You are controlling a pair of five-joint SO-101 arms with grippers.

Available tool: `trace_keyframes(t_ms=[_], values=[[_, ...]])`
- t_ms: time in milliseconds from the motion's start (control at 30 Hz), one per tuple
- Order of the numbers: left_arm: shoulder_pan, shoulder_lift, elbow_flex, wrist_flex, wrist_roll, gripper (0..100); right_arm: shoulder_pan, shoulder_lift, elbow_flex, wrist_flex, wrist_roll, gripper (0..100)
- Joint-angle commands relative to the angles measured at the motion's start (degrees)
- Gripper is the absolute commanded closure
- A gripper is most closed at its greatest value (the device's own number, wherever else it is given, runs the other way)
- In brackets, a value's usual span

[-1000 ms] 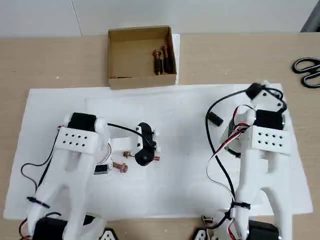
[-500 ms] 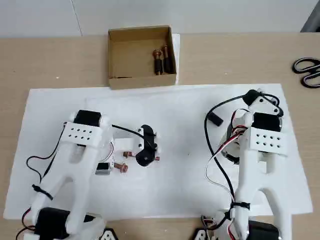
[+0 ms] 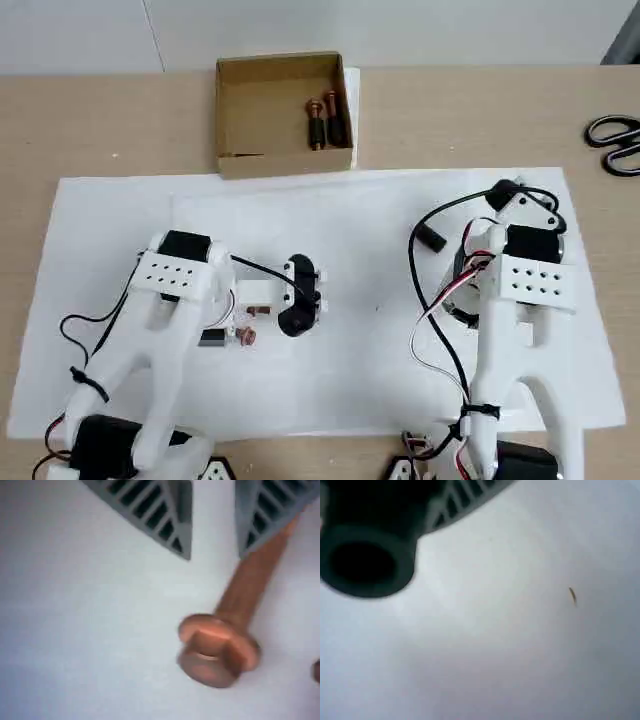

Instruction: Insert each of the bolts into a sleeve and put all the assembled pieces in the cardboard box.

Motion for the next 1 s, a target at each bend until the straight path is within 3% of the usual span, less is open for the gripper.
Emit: trace_keyframes(t_ms=[0, 567, 967], values=[[0.4, 2.3, -0.5, -2.3, -1.0, 94, 0.2, -1.5, -0.5, -0.7, 0.2, 99.5], [1.0, 20.7, -11.4, -1.9, -1.0, 94, 0.2, -1.5, -0.5, -0.7, 0.2, 99.5], [1.2, 22.7, -10.9, -1.8, -0.8, 94, 0.2, -1.5, -0.5, -0.7, 0.2, 99.5]])
